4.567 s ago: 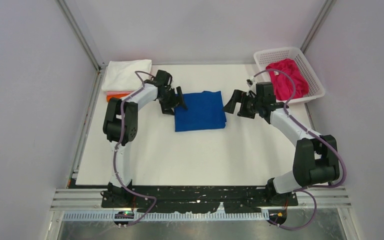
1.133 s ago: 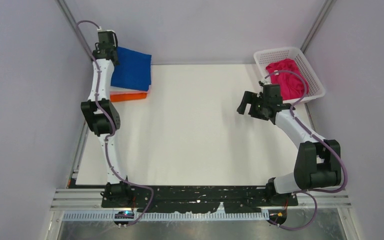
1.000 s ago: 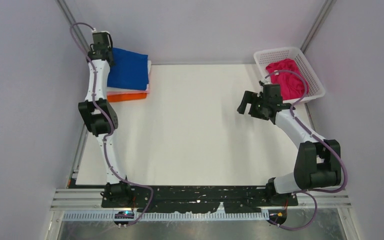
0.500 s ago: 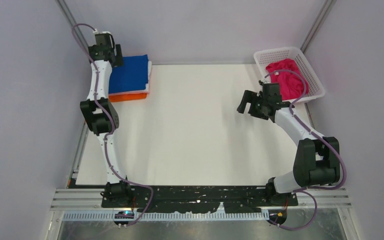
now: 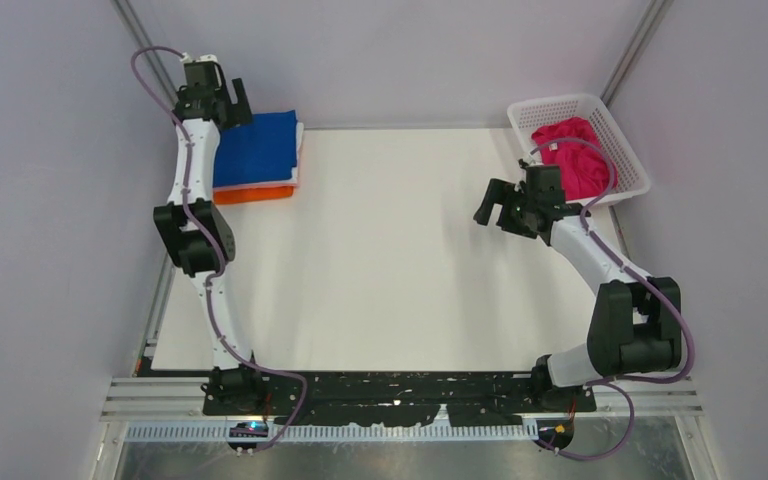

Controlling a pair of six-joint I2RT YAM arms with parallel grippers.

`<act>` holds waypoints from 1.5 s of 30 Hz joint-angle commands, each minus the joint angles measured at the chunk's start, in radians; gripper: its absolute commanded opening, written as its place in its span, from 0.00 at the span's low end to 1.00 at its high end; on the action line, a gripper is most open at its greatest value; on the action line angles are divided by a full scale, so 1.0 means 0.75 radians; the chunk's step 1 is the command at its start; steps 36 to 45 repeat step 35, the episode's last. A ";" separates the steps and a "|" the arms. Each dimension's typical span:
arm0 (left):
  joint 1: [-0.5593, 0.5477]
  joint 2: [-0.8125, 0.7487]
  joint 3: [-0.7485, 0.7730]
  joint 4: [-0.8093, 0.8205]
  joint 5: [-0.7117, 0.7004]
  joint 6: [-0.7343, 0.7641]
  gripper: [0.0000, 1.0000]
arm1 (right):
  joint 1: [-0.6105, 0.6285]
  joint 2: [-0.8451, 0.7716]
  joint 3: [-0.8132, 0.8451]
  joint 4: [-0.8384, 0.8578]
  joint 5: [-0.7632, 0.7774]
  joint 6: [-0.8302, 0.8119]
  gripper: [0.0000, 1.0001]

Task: Fold and stack the t-shirts
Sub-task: Reset both arms

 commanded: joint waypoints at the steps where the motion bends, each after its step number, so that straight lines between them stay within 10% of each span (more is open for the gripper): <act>1: -0.043 -0.196 -0.062 0.023 0.201 -0.126 1.00 | -0.004 -0.075 -0.009 0.055 -0.027 -0.001 0.95; 6: -0.176 -0.515 -0.460 0.125 0.178 -0.174 1.00 | -0.005 -0.173 -0.104 0.118 -0.021 -0.017 0.95; 13: -0.390 -1.305 -1.590 0.598 0.099 -0.328 1.00 | -0.004 -0.376 -0.269 0.155 0.005 -0.031 0.95; 21: -0.615 -1.910 -2.330 0.615 0.020 -0.536 1.00 | -0.004 -0.592 -0.480 0.224 -0.003 0.010 0.95; 45: -0.630 -2.141 -2.331 0.411 -0.144 -0.502 1.00 | -0.004 -0.744 -0.593 0.325 -0.062 0.030 0.95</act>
